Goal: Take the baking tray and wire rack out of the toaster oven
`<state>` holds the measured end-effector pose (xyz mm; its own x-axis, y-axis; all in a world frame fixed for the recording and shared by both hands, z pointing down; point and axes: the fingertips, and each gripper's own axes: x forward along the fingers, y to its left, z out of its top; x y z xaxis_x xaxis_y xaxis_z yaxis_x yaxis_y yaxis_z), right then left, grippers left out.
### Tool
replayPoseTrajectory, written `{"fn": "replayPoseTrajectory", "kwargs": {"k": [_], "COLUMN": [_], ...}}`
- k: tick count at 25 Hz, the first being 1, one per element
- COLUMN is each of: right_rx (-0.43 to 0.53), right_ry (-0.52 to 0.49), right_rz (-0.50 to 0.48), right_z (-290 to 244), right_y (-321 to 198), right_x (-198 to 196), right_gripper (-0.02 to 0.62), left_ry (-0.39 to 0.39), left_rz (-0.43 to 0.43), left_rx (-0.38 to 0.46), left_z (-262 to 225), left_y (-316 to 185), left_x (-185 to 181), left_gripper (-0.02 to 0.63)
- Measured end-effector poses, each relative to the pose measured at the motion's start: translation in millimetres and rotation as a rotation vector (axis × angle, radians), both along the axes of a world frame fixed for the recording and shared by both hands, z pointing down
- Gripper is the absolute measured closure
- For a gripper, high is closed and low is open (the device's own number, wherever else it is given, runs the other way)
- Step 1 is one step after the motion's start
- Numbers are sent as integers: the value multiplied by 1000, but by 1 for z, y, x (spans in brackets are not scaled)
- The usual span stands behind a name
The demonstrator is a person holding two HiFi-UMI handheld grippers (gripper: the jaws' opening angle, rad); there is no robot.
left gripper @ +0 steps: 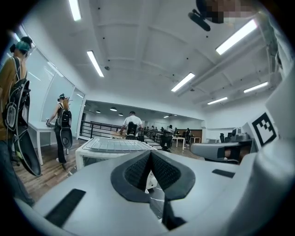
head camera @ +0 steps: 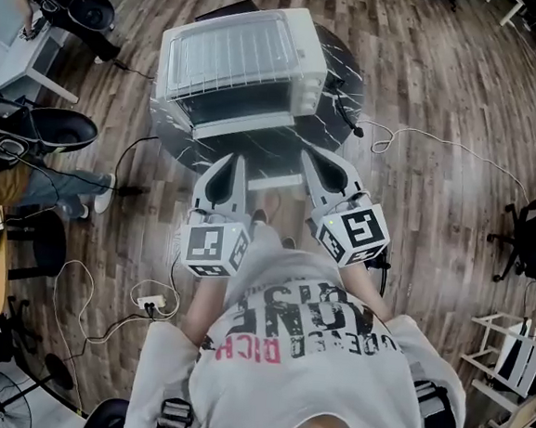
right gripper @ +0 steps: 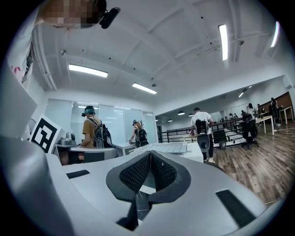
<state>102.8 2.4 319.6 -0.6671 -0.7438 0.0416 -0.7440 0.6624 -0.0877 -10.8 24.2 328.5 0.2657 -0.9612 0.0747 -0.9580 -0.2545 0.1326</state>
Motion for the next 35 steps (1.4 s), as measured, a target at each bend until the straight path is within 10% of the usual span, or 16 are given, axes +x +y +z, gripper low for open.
{"fn": "replayPoseTrajectory", "kwargs": {"k": [35], "right_rx": [-45], "right_ry": [32], "right_rz": [-68], "right_z": [17], "right_y": [24], "right_x": [-20], "right_gripper": [592], "left_ry": [94], "left_rz": [-69], "left_rx": [-29], "left_z": [0], "left_y": [23], "left_x": [-1], "left_gripper": [603]}}
